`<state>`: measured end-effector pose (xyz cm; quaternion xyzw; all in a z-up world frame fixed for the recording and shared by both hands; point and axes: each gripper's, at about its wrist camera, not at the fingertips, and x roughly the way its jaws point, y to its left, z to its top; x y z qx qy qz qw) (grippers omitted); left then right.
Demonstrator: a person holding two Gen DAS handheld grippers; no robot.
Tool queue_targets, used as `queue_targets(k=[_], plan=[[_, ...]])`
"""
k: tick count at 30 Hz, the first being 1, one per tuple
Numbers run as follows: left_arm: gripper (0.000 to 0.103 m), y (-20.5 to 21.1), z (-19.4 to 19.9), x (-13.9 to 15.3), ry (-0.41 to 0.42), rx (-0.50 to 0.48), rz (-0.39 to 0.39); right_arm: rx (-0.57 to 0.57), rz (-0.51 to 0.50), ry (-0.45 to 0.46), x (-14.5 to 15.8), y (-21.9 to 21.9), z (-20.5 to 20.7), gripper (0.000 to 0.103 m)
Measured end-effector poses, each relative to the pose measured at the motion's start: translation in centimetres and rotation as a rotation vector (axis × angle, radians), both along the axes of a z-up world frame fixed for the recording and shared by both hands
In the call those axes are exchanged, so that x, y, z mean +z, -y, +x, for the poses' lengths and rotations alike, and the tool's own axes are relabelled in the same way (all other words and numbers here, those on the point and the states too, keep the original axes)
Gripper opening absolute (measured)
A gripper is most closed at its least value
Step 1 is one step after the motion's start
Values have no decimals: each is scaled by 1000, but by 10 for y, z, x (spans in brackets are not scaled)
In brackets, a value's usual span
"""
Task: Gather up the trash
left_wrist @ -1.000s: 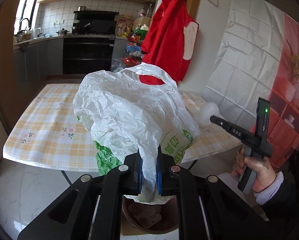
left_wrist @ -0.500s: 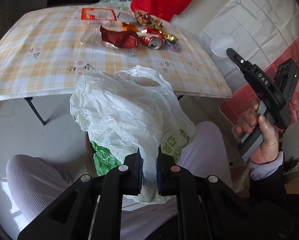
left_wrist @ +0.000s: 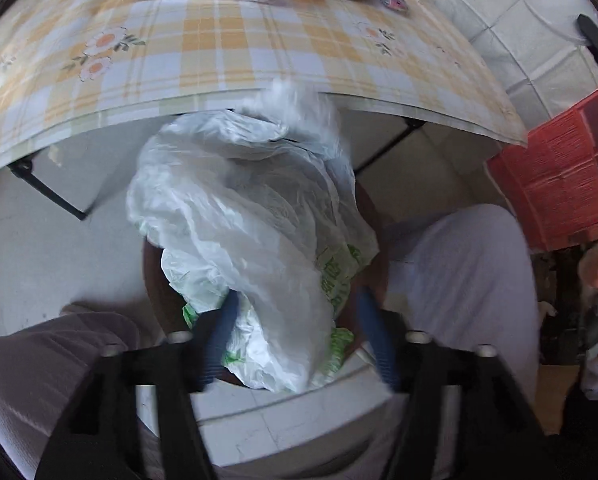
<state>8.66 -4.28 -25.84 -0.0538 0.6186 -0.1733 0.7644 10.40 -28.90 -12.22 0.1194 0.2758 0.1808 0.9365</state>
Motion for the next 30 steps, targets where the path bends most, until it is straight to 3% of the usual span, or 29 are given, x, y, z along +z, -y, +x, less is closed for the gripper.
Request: queue_targets(k=[3, 5, 9, 14, 18, 25, 26, 28, 30], plan=[[74, -15, -7, 15, 49, 54, -102, 11, -8, -10, -4, -2, -3, 10], [81, -34, -14, 36, 138, 122, -139, 22, -5, -26, -9, -5, -4, 10], [95, -68, -36, 81, 348, 317, -98, 64, -2, -61, -22, -20, -10, 10], [97, -89, -70, 111, 566, 503, 2, 139, -35, -108, -38, -48, -22, 10], [97, -99, -80, 114, 614, 571, 64, 197, -79, -154, -54, -70, -30, 10], [97, -99, -80, 113, 633, 555, 96, 246, -116, -216, -76, -87, -35, 10], [97, -99, -81, 113, 638, 556, 101, 249, -115, -219, -77, -88, -35, 12], [97, -99, -82, 111, 644, 561, 109, 241, -119, -208, -76, -88, -35, 26], [97, -100, -81, 110, 644, 565, 114, 211, -123, -183, -72, -86, -37, 63]])
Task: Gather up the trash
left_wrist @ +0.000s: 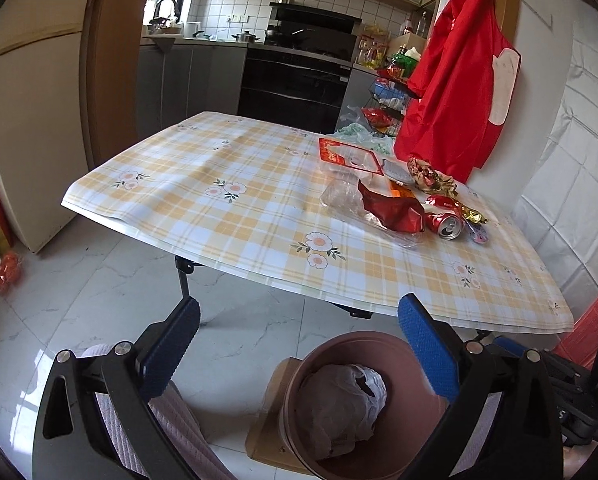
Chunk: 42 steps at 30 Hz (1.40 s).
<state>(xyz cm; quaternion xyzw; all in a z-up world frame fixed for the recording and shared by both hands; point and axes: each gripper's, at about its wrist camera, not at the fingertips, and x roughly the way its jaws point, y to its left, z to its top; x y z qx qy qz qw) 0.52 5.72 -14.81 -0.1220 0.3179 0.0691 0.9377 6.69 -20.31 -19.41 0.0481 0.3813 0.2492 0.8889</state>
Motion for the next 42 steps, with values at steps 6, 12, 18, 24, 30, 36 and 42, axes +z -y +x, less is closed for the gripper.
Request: queue_targets(k=[6, 12, 18, 24, 30, 36, 42], plan=[[97, 0, -2, 0, -1, 4, 12, -228, -84, 86, 6, 21, -1, 97], [97, 2, -1, -3, -12, -6, 16, -333, -114, 57, -5, 39, 4, 97], [97, 7, 4, -8, -37, -32, 28, -337, -140, 40, -13, 43, 5, 97], [97, 12, 26, -11, -49, -91, 63, -303, -117, 62, -8, 57, 22, 97], [97, 15, 75, -5, -64, -133, 38, -355, -122, 96, -6, 73, 48, 97], [77, 26, 145, -5, -105, -227, -36, -358, -118, 110, -11, 88, 76, 97], [68, 34, 224, -15, -169, -305, -74, -366, -55, 66, -15, 106, 108, 97]])
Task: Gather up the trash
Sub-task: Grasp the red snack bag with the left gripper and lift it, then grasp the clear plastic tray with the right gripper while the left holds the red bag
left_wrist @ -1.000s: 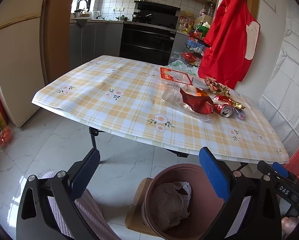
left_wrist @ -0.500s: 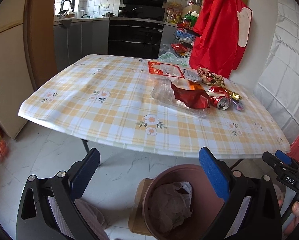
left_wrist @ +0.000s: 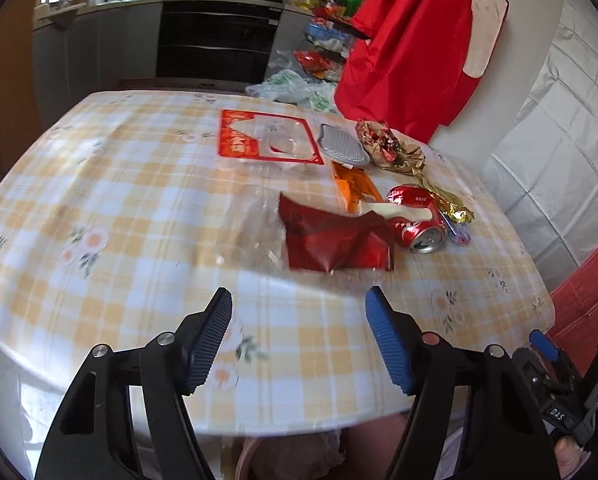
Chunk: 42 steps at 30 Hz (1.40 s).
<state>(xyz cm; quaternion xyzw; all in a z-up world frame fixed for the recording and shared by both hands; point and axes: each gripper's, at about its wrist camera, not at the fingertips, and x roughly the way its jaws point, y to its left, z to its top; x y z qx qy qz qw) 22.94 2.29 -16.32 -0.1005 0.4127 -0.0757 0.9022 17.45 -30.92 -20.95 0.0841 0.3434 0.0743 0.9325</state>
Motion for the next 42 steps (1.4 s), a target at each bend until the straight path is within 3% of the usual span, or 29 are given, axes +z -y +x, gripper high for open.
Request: queue_targets(k=[4, 8, 12, 19, 20, 24, 27, 34, 38, 42], plan=[[68, 7, 45, -13, -31, -32, -9, 47, 47, -38, -2, 5, 27, 97], [68, 11, 76, -28, -61, -66, -54, 50, -5, -34, 4, 3, 49, 97], [72, 14, 93, -44, -89, -91, -112, 41, 20, -36, 4, 4, 67, 97], [71, 21, 106, -61, -112, -135, -124, 65, 78, -91, -10, 1, 82, 97], [67, 21, 104, -62, -113, -140, -121, 68, 81, -96, -11, 1, 82, 97], [28, 25, 98, -61, -124, -166, -61, 85, 82, -110, -14, -5, 83, 97], [12, 25, 88, -49, -76, -169, -18, 109, 96, -116, -14, -10, 85, 97], [10, 3, 54, -1, 89, -123, -47, 188, 176, -106, -9, -30, 95, 97], [10, -17, 25, 21, 191, -52, 0, 224, 164, -96, -9, -55, 107, 97], [10, -49, -3, 24, 229, 20, 31, 263, 171, -151, -20, -89, 117, 96]])
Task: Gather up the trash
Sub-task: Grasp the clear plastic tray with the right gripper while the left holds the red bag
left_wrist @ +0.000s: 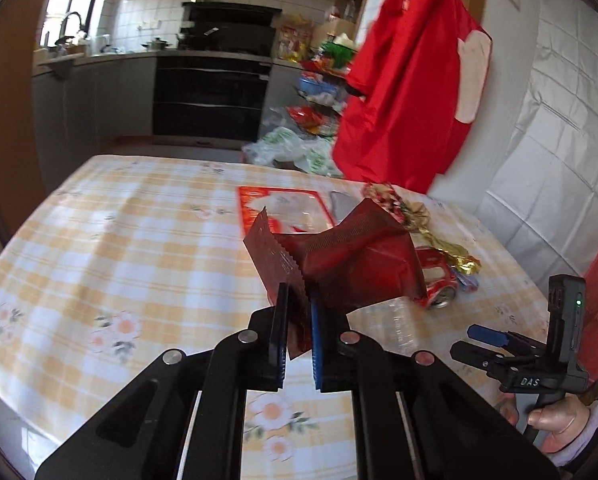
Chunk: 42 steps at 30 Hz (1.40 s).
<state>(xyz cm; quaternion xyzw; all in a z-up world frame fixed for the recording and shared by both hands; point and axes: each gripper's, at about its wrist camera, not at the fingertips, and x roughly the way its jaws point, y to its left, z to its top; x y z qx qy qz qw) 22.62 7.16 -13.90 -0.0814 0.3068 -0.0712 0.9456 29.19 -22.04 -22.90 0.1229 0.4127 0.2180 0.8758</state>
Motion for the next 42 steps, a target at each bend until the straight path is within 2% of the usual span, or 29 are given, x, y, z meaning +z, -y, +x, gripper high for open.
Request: queue_targets(k=[3, 5, 7, 9, 13, 17, 19, 20, 21, 22, 24, 26, 33, 37, 42], plan=[[10, -21, -19, -5, 12, 48, 25, -14, 53, -78, -13, -17, 1, 87], [10, -34, -29, -10, 10, 77, 16, -53, 92, -130, -19, -25, -3, 83], [10, -49, -37, -18, 2, 107, -11, -127, 140, -170, -20, -33, -13, 81], [10, -58, -42, -24, -3, 128, -29, -131, 184, -194, -21, -44, -20, 81], [10, -69, -50, -36, -14, 154, -55, -145, 159, -209, -23, -65, -16, 81], [10, -74, -55, -43, -16, 165, -67, -264, 197, -226, -31, -62, -1, 81], [10, -74, -57, -46, -17, 170, -66, -299, 179, -216, -32, -67, 9, 79], [10, -75, -59, -48, -18, 174, -72, -310, 168, -213, -32, -70, 13, 73], [10, -75, -59, -50, -20, 177, -78, -328, 157, -214, -32, -72, 18, 61], [10, -75, -61, -51, -22, 180, -85, -349, 144, -221, -33, -73, 22, 55], [10, -77, -64, -55, -28, 189, -103, -382, 127, -228, -35, -71, 28, 35], [10, -78, -67, -57, -32, 194, -111, -386, 155, -238, -37, -64, 29, 28], [10, -77, -78, -52, -12, 199, -102, -369, 222, -158, -11, -40, 9, 14], [10, -71, -89, -44, 2, 198, -101, -336, 219, -74, 18, -31, -6, 12], [10, -66, -104, -31, 16, 213, -138, -303, 207, 38, 53, -19, -27, 12]])
